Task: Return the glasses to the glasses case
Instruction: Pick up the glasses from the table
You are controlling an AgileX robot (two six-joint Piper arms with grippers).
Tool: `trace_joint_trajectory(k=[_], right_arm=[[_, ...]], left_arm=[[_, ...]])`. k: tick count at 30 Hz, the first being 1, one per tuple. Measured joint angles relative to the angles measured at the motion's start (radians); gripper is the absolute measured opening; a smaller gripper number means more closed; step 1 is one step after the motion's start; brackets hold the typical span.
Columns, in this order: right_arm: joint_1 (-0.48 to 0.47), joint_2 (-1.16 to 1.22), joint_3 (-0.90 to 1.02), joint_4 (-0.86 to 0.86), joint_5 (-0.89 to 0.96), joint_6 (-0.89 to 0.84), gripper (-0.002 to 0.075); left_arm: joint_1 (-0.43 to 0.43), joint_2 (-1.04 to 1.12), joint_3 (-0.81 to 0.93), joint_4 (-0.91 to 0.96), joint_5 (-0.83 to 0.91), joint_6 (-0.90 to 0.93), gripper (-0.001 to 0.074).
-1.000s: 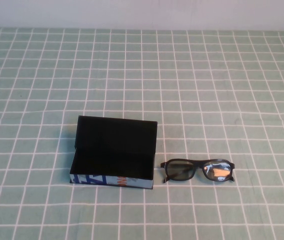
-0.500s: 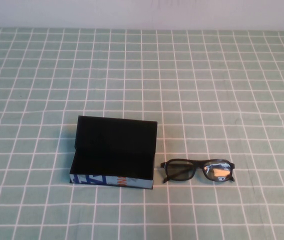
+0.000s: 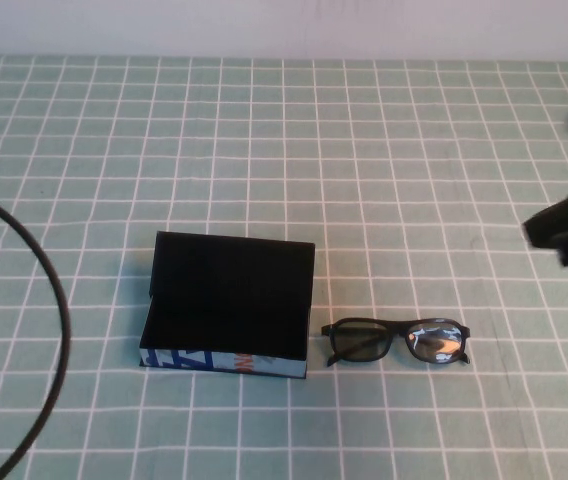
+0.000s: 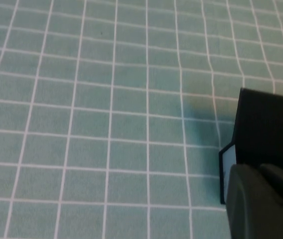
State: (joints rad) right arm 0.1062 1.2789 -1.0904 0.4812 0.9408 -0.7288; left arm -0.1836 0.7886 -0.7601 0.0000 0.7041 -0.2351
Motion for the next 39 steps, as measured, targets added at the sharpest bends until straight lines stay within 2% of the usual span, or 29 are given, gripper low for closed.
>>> trace_joint_trajectory(k=[4, 7, 12, 14, 17, 19, 21, 23, 39], right_arm=[[0.102, 0.172, -0.149, -0.084, 0.161, -0.149, -0.0011], [0.179, 0.295, -0.252, -0.157, 0.254, -0.188, -0.0011], [0.263, 0.471, -0.389, -0.208, 0.27, -0.198, -0.001], [0.281, 0.526, -0.427, -0.212, 0.27, -0.198, 0.0015], [0.297, 0.58, -0.455, -0.216, 0.271, -0.198, 0.0128], [0.299, 0.603, -0.461, -0.219, 0.271, -0.198, 0.0248], [0.299, 0.62, -0.464, -0.235, 0.271, -0.198, 0.0335], [0.299, 0.64, -0.464, -0.247, 0.271, -0.199, 0.0376], [0.299, 0.763, -0.466, -0.241, 0.271, -0.201, 0.0368]], left_arm=[[0.0, 0.032, 0.0, -0.005, 0.041, -0.001, -0.0001], [0.0, 0.043, 0.0, -0.007, 0.059, -0.001, -0.0001], [0.0, 0.046, 0.0, -0.007, 0.073, -0.001, -0.0001], [0.0, 0.046, 0.0, -0.007, 0.082, -0.001, -0.0001], [0.0, 0.046, 0.0, -0.007, 0.093, 0.006, -0.0001], [0.0, 0.046, 0.0, -0.007, 0.102, 0.015, -0.0001], [0.0, 0.046, 0.0, -0.007, 0.103, 0.028, -0.0001], [0.0, 0.046, 0.0, -0.007, 0.106, 0.034, -0.0001], [0.0, 0.046, 0.0, -0.007, 0.122, 0.04, -0.0001]])
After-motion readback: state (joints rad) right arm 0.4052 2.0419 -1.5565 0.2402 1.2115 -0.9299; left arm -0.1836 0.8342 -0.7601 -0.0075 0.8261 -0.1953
